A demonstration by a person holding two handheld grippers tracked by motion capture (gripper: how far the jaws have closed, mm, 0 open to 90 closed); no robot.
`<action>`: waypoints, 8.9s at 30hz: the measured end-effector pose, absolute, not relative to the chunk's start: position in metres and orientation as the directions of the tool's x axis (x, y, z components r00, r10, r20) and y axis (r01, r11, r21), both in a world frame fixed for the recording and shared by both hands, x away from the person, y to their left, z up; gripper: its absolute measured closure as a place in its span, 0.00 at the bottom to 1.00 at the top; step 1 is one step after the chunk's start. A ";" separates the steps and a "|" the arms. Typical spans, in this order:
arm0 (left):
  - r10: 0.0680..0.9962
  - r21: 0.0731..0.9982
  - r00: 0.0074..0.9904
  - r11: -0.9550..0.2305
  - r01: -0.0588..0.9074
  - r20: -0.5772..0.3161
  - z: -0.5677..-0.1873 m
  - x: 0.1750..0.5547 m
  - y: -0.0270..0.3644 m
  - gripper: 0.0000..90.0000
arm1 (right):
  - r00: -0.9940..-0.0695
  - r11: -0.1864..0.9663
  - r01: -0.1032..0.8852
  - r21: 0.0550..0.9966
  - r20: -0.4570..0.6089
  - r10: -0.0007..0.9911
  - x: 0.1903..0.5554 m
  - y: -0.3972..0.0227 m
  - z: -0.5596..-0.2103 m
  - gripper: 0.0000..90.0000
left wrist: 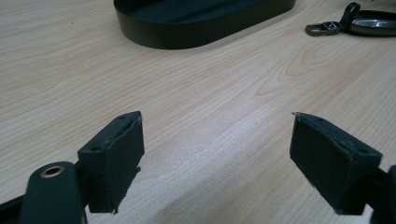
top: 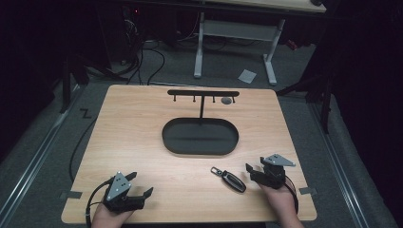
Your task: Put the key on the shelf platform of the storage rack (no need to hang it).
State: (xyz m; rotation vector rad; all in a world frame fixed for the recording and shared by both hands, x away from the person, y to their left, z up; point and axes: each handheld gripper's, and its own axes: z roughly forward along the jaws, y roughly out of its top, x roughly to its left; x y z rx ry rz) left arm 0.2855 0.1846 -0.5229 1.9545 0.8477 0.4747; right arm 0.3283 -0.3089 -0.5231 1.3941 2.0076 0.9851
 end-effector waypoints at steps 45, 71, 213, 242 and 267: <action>0.709 0.868 0.705 -0.332 0.369 -0.029 -0.523 0.286 0.185 0.20 | -0.411 0.368 0.676 0.639 -0.089 0.908 0.333 -0.293 -0.520 0.24; 0.698 0.867 0.716 -0.336 0.367 -0.033 -0.523 0.285 0.185 0.20 | -0.465 0.454 0.795 0.402 -0.077 0.882 0.352 -0.294 -0.501 0.27; 0.688 0.872 0.724 -0.332 0.361 -0.038 -0.520 0.285 0.190 0.21 | -0.737 0.742 0.665 0.091 -0.087 0.671 0.441 -0.177 -0.397 0.54; 0.690 0.876 0.722 -0.320 0.361 -0.045 -0.520 0.284 0.192 0.21 | -0.722 0.728 0.681 0.081 -0.096 0.685 0.500 -0.133 -0.417 0.54; 0.683 0.872 0.729 -0.329 0.362 -0.045 -0.521 0.284 0.190 0.21 | -0.724 0.732 0.680 0.044 -0.112 0.680 0.514 -0.133 -0.464 0.54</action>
